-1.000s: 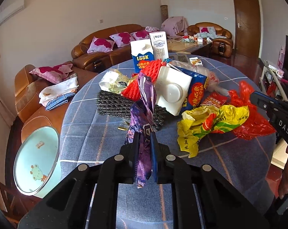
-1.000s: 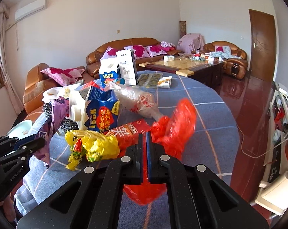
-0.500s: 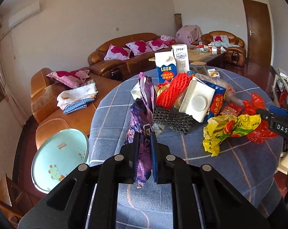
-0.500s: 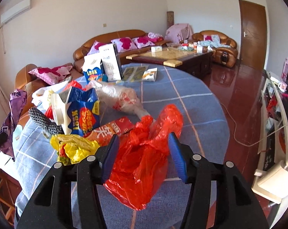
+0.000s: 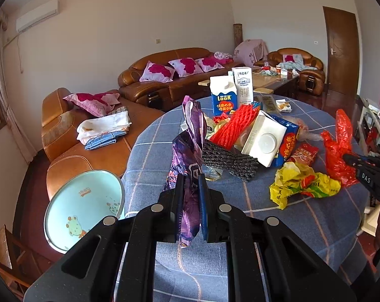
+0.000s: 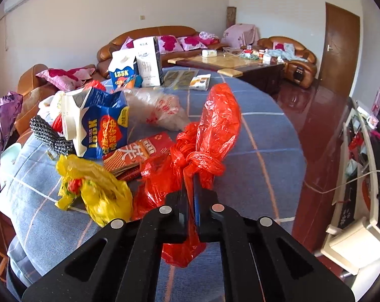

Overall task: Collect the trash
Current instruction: 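Carry the purple wrapper and red bag over the light-blue bin with both grippers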

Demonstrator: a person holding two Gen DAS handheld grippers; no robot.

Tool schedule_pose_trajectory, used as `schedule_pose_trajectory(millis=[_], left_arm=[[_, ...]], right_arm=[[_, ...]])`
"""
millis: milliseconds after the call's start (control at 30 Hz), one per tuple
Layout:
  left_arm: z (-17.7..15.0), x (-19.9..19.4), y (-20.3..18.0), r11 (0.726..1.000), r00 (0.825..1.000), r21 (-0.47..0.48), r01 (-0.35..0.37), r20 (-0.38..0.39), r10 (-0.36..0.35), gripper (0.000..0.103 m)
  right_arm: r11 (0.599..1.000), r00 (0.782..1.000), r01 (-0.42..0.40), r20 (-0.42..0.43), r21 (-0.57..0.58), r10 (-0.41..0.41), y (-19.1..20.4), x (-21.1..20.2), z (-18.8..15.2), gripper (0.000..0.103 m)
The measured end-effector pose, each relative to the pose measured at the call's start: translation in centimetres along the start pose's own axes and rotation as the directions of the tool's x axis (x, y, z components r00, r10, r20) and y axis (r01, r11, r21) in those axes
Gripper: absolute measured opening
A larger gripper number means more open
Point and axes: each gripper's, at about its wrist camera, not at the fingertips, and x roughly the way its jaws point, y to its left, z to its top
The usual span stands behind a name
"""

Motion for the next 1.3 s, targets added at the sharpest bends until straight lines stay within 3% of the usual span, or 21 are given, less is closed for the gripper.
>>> schedule_pose_trajectory(millis=[200, 467, 700, 867, 1300], left_arm=[[0.4, -1.4, 2.5, 0.997, 0.997, -0.033, -0.07, 0.026, 0.071, 0.011], [0.4, -2.2, 7.7, 0.976, 0.98, -0.097, -0.196, 0.008, 0.198, 0.011], [-0.2, -2.5, 11.2, 0.943, 0.951, -0.122, -0.309, -0.022, 0.308, 0.011], [-0.6, -2.2, 13.5, 0.913, 0.923, -0.138, -0.384, -0.056, 0.38, 0.011], [-1.7, -0.7, 17.0, 0.85, 0.856, -0.115, -0.514, -0.135, 0.5, 0.011]], right_arm=[[0.998, 0.99, 0.036, 0.138, -0.05, -0.029, 0.5, -3.2, 3.2, 0.004], [0.986, 0.965, -0.067, 0.241, -0.152, 0.103, 5.4, -5.6, 6.0, 0.004], [0.934, 0.932, -0.213, 0.228, -0.287, 0.283, 12.3, -5.0, 6.4, 0.004], [0.878, 0.893, -0.332, 0.184, -0.346, 0.41, 16.2, -3.5, 6.8, 0.004], [0.786, 0.831, -0.458, 0.114, -0.416, 0.544, 22.8, -0.3, 7.3, 0.004]])
